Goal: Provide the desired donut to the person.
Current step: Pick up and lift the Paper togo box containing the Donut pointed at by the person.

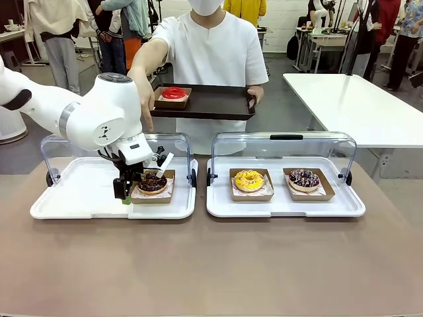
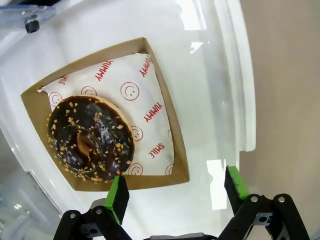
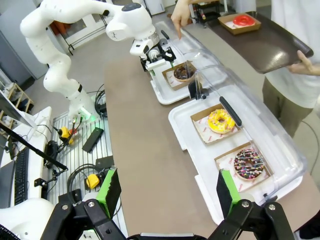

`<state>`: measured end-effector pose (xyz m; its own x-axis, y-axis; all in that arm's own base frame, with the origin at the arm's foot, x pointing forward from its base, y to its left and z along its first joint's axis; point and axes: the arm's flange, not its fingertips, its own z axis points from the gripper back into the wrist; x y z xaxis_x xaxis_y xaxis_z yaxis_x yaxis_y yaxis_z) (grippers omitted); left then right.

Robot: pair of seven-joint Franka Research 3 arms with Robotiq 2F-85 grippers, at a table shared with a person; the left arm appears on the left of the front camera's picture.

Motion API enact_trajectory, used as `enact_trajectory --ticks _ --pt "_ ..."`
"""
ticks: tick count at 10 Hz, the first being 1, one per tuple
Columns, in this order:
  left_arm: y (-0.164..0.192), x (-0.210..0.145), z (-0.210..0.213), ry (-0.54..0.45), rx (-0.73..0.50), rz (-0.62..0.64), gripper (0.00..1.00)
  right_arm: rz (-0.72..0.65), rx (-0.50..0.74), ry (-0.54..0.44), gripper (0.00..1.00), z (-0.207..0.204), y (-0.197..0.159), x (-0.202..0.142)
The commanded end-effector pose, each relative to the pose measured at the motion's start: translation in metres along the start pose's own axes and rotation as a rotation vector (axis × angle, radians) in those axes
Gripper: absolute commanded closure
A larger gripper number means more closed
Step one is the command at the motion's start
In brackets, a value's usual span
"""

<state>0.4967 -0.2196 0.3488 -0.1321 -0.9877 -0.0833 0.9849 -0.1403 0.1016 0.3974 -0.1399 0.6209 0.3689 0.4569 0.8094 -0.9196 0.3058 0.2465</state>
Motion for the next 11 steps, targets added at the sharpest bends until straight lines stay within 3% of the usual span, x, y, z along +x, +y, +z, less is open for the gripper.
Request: enact_trajectory --ticks 1,6,7,8,9,10,11 --pt "0.003 -0.005 -0.011 -0.071 -0.003 0.023 0.0 0.005 0.007 -0.007 0.0 -0.001 0.0 0.0" --pt "0.002 -0.005 -0.012 -0.088 -0.034 0.061 0.0 0.005 0.007 -0.007 0.0 -0.001 0.0 0.0" --pt "0.002 -0.007 -0.009 -0.095 -0.028 0.068 0.03 0.005 0.007 -0.007 0.0 -0.001 0.0 0.0" --pt "0.001 -0.008 -0.007 -0.094 -0.028 0.068 0.19 0.005 0.007 -0.007 0.0 -0.001 0.0 0.0" --pt "-0.004 -0.01 -0.002 -0.102 -0.007 0.078 0.1 0.005 0.007 -0.007 0.0 -0.001 0.0 0.0" --pt "-0.004 -0.012 0.0 -0.104 -0.005 0.081 0.26 0.005 0.007 -0.007 0.0 -0.001 0.0 0.0" --pt "-0.004 -0.013 0.003 -0.105 -0.001 0.083 0.17 0.005 0.007 -0.007 0.0 -0.001 0.0 0.0"
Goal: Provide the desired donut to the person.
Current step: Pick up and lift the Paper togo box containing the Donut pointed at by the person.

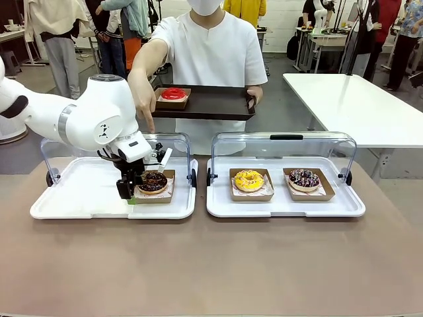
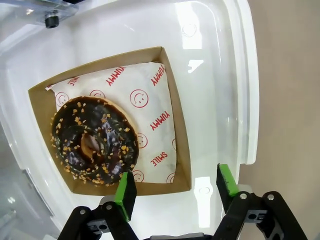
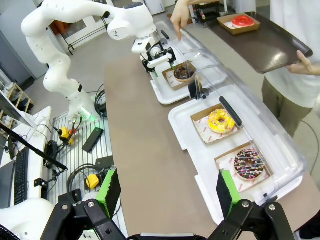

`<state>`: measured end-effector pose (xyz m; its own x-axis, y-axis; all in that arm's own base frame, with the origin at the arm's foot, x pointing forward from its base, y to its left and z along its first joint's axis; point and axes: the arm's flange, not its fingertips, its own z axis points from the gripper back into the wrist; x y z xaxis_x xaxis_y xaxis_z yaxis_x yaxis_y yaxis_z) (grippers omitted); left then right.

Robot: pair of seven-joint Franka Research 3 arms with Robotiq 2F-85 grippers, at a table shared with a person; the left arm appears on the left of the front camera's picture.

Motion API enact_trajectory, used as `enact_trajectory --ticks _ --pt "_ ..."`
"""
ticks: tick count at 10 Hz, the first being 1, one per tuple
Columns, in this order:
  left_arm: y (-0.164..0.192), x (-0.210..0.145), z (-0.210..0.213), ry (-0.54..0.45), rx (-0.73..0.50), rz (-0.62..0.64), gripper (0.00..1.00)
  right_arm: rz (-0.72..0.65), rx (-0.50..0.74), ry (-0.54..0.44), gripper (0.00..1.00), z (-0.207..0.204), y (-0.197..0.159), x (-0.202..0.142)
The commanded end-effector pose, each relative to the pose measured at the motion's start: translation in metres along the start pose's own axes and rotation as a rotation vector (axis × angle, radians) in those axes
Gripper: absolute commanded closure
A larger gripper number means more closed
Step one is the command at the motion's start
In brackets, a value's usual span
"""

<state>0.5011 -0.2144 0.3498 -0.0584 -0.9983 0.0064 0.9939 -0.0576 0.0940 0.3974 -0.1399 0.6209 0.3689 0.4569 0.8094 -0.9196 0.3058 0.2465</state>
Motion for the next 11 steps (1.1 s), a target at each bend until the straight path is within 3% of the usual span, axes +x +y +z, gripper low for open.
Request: enact_trajectory --ticks 1,2,3,4,5,11 --pt "-0.008 -0.008 0.004 -0.025 0.011 -0.001 0.33 0.005 0.007 -0.007 0.0 -0.001 0.0 0.0" --pt "-0.01 -0.008 0.004 -0.025 0.005 -0.002 0.23 0.005 0.007 -0.007 0.0 -0.001 0.0 0.0" --pt "-0.009 -0.008 0.003 -0.024 -0.011 -0.001 0.39 0.005 0.007 -0.007 0.0 -0.001 0.0 0.0" --pt "-0.009 -0.008 0.001 -0.023 -0.037 -0.002 0.3 0.005 0.007 -0.007 0.0 -0.001 0.0 0.0" --pt "-0.009 -0.009 -0.001 -0.028 -0.052 0.0 0.42 0.005 0.007 -0.007 0.0 -0.001 0.0 0.0" --pt "-0.005 -0.014 -0.009 -0.031 -0.077 0.014 0.42 0.005 0.007 -0.007 0.0 -0.001 0.0 0.0"
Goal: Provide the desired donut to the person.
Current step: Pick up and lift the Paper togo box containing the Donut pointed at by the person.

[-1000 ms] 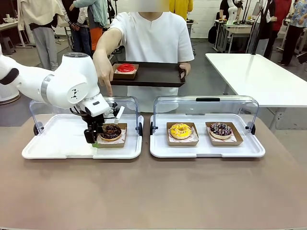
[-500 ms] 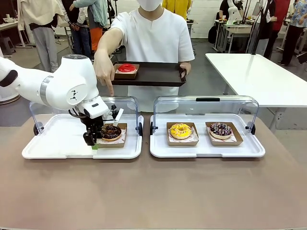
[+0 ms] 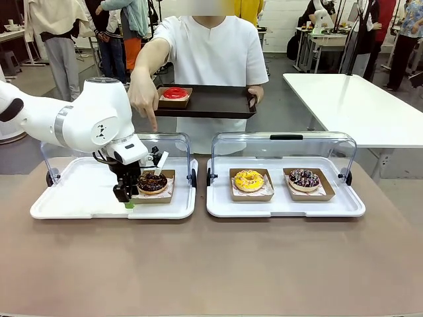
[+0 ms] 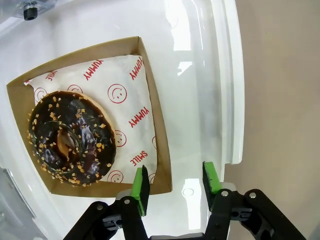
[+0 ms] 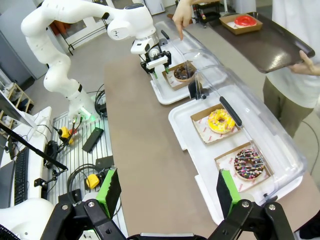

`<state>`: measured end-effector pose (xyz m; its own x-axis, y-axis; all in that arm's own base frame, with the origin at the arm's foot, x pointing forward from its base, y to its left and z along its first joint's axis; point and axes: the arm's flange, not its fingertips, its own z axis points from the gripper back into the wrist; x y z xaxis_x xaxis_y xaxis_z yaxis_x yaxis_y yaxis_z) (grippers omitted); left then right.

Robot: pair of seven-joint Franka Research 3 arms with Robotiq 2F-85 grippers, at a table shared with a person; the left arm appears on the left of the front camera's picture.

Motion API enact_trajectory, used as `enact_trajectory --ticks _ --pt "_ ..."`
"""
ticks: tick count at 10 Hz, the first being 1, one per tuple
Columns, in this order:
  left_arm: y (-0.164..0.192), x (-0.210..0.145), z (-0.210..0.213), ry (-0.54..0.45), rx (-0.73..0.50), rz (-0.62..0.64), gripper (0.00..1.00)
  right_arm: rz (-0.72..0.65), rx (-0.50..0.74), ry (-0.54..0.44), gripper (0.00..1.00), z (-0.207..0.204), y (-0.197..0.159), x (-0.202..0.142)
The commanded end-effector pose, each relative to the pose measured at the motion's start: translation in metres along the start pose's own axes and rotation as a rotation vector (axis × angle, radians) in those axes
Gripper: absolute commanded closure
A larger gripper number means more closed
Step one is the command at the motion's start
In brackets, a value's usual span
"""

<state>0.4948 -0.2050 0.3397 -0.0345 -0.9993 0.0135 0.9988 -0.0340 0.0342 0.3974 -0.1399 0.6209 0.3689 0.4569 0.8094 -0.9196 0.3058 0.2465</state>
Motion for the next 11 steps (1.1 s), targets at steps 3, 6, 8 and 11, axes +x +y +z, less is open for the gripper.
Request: enact_trajectory --ticks 3,6,8,11 --pt "0.0066 -0.0039 -0.0077 -0.018 -0.036 -0.016 0.42 0.005 0.007 -0.007 0.0 -0.0007 0.0001 0.0001" --pt "0.0064 -0.0038 -0.0098 -0.009 -0.02 -0.038 0.91 0.005 0.007 -0.007 0.0 -0.0007 0.0001 0.0001" --pt "0.005 -0.0041 -0.0079 -0.011 -0.012 -0.037 1.0 0.005 0.007 -0.007 0.0 -0.0007 0.0001 0.0001" --pt "0.0022 -0.0038 -0.0035 -0.015 -0.015 -0.047 1.0 0.005 0.007 -0.007 0.0 -0.0007 0.0001 0.0001"
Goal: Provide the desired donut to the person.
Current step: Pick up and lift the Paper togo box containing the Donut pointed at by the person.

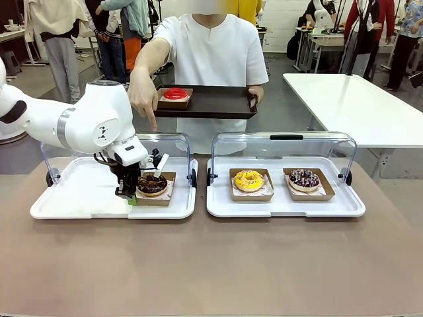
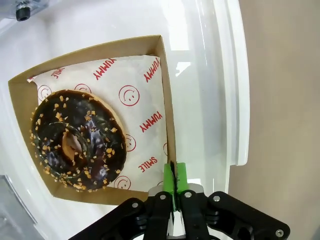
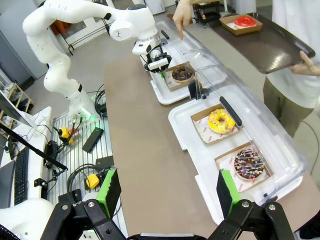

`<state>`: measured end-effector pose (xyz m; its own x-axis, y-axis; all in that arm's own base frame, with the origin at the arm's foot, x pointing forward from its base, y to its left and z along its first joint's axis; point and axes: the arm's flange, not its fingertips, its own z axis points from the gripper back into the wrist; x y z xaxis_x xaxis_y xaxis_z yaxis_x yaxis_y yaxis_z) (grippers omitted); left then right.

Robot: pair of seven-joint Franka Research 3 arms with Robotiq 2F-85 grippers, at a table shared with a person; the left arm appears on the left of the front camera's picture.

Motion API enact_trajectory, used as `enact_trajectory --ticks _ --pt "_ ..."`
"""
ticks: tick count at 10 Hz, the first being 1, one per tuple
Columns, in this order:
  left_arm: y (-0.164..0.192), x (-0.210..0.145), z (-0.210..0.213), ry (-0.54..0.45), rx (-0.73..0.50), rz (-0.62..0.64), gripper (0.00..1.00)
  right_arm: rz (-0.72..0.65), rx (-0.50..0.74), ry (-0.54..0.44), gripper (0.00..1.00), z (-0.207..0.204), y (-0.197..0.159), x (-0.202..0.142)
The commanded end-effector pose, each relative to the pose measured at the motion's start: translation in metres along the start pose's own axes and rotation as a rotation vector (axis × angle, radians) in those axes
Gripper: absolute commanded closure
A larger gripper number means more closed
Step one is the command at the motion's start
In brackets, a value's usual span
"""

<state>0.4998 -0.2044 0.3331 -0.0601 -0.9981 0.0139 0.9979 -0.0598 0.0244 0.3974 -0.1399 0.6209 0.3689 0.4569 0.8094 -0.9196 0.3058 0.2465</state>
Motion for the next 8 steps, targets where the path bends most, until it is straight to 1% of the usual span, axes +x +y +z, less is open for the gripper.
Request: enact_trajectory --ticks 1,2,3,4,5,7,8 --pt "-0.005 -0.004 0.009 -0.01 0.003 -0.026 1.0 0.005 0.007 -0.007 0.0 -0.001 0.0 0.0" --pt "-0.011 -0.005 0.02 -0.018 0.006 -0.04 1.0 0.005 0.007 -0.007 0.0 -0.001 0.0 0.0" --pt "-0.02 -0.005 0.035 -0.021 -0.025 -0.038 1.0 0.005 0.007 -0.007 0.0 -0.001 0.0 0.0" --pt "-0.035 -0.002 0.053 -0.019 -0.083 -0.066 1.0 0.005 0.007 -0.007 0.0 -0.001 0.0 0.0" --pt "-0.052 0.0 0.074 -0.026 -0.091 -0.098 1.0 0.005 0.007 -0.007 0.0 -0.001 0.0 0.0" --pt "-0.095 0.007 0.116 -0.017 -0.088 -0.108 1.0 0.005 0.007 -0.007 0.0 -0.001 0.0 0.0" --pt "-0.111 0.01 0.138 -0.022 -0.053 -0.106 1.0 0.005 0.007 -0.007 0.0 -0.001 0.0 0.0"
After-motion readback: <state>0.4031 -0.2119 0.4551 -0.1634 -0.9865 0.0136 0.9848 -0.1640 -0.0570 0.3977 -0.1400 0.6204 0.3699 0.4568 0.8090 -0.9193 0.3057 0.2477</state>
